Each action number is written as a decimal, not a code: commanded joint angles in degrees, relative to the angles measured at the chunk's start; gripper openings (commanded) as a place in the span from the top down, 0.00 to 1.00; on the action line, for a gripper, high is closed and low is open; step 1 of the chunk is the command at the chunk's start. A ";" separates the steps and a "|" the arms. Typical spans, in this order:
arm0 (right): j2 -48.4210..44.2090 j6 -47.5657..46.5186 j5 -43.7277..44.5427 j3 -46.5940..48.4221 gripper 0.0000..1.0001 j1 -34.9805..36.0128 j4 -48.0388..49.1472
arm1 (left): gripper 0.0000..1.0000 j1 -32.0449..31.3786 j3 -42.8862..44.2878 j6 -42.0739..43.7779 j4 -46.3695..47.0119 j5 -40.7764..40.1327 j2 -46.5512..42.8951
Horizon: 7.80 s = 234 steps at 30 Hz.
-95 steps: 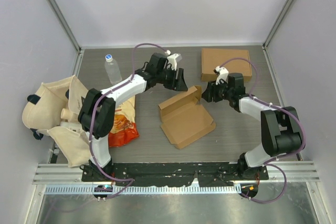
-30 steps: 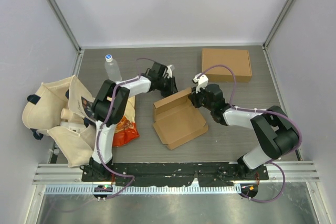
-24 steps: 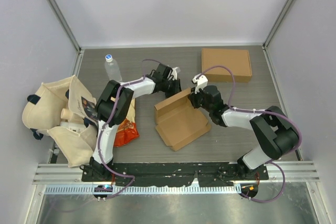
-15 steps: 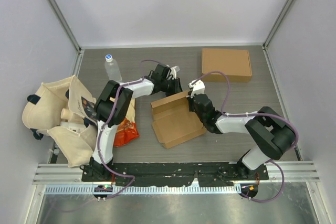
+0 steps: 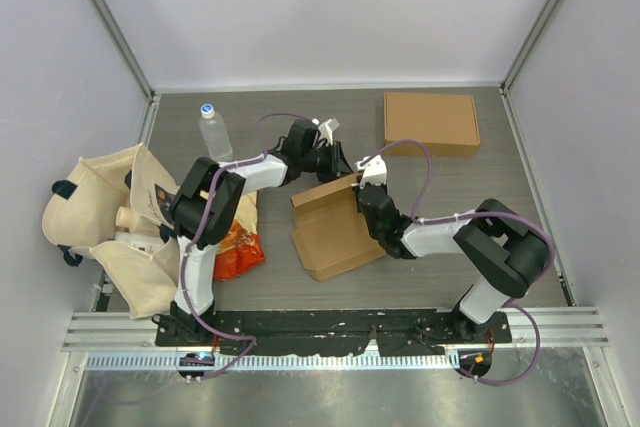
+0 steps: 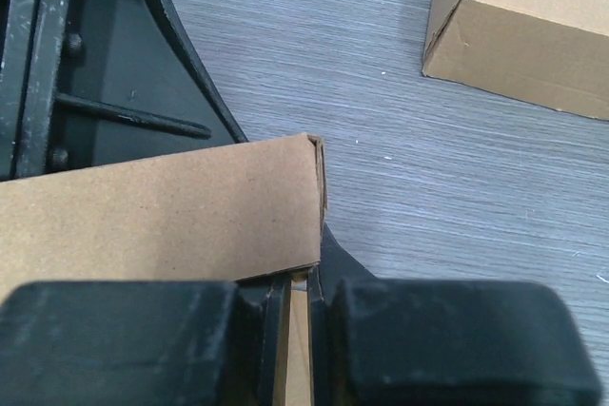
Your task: Fold the paper box
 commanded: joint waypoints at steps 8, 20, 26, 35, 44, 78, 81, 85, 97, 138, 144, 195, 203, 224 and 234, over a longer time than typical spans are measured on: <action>-10.78 2.04 -12.66 3.00 0.46 -2.96 -21.42 | 0.58 -0.30 0.73 9.51 -16.75 -13.35 -12.33; -31.44 21.94 -14.60 7.56 0.17 -5.85 -62.19 | 0.42 0.50 -3.41 11.62 -23.17 -31.58 -31.59; -40.64 37.71 -34.09 1.96 0.09 -23.14 -75.85 | 0.44 -6.34 1.94 16.62 -32.04 -26.99 -34.22; -49.99 42.39 -44.64 -10.18 0.37 -29.68 -69.18 | 0.59 -29.54 0.90 26.65 -31.89 -35.78 -35.64; -52.54 47.12 -50.20 -19.93 0.53 -30.21 -57.41 | 0.60 -43.88 -3.58 27.19 -24.07 -48.17 -29.84; -44.89 58.65 -53.18 -18.19 0.99 -31.26 -34.54 | 0.62 -44.33 8.72 24.62 -30.82 -77.70 -4.44; -44.71 57.42 -53.63 -16.44 0.99 -31.26 -35.77 | 0.71 -44.24 9.77 25.68 -31.96 -81.03 -4.09; -43.75 56.37 -54.94 -14.06 0.99 -31.26 -36.30 | 0.87 -44.24 9.51 27.96 -31.53 -83.59 -4.96; -41.11 32.04 -57.40 1.76 0.25 -39.43 -55.10 | 1.00 -36.43 20.39 6.56 -53.10 -81.76 -10.67; -34.15 6.98 -1.49 3.71 0.99 7.25 -34.63 | 0.68 -14.44 34.54 -24.73 -65.94 -62.07 -14.59; -41.28 -0.67 -31.58 -0.78 0.99 -8.65 -32.79 | 0.00 -8.84 -9.60 0.45 -19.10 -52.86 -45.06; -15.01 -20.19 -83.25 22.51 0.99 -34.86 -46.41 | 0.68 13.51 -7.89 38.25 -12.27 -0.02 -22.45; -15.10 -15.54 -73.06 23.47 0.76 -34.16 -48.41 | 0.97 10.96 -9.91 40.19 -10.35 -8.44 -25.53; -12.28 -0.44 -41.61 24.09 0.99 -25.13 -45.27 | 1.00 5.17 -13.24 30.02 -7.36 -36.36 -31.23; -10.53 24.45 1.64 26.47 0.99 -10.79 -41.14 | 1.00 -1.78 -19.66 9.43 4.05 -63.55 -31.68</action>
